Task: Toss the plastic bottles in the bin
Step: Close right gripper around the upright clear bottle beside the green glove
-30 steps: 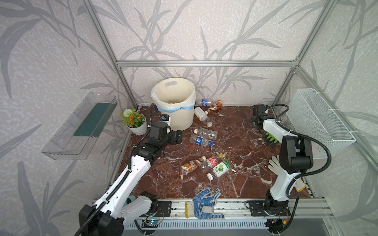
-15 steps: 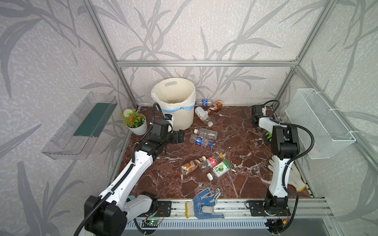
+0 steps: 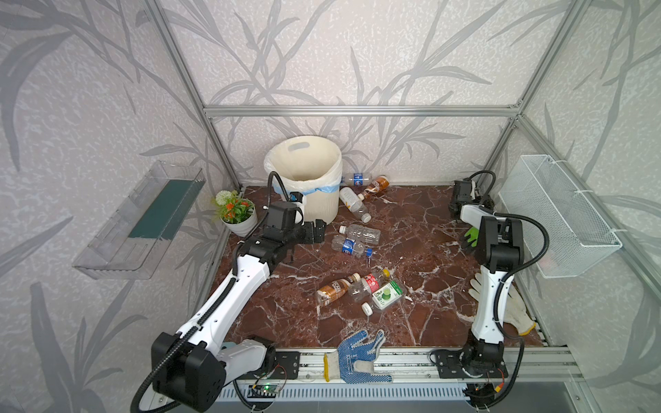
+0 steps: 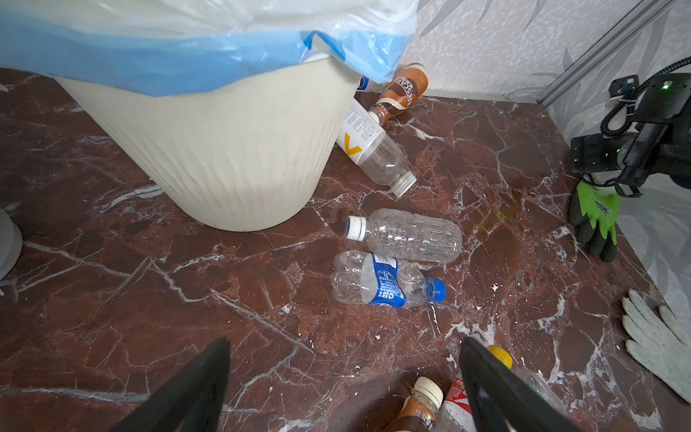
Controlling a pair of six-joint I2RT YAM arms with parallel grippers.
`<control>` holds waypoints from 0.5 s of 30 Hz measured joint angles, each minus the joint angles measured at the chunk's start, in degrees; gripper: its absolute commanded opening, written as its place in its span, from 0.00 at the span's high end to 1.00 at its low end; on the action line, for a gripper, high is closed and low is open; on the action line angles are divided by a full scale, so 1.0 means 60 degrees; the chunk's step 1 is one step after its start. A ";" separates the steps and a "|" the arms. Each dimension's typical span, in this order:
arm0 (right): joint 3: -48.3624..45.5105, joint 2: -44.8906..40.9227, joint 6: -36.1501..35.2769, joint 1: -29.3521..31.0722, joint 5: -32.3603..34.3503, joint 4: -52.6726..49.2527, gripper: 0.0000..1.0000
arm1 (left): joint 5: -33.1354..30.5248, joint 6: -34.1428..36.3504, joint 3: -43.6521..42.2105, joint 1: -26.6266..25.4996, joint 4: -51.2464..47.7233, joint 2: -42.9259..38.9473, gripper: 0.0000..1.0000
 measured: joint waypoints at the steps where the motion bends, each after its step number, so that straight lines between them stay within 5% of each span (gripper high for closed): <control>1: 0.0142 0.0076 -0.0076 -0.0066 -0.0102 -0.0004 0.10 | -0.0004 -0.0011 0.0000 0.0000 -0.0007 0.0022 0.05; 15: 0.1129 0.0933 -0.0160 -0.0339 -0.1446 -0.0907 0.10 | -0.0288 -0.0080 0.0517 0.0007 -0.0408 0.0386 0.05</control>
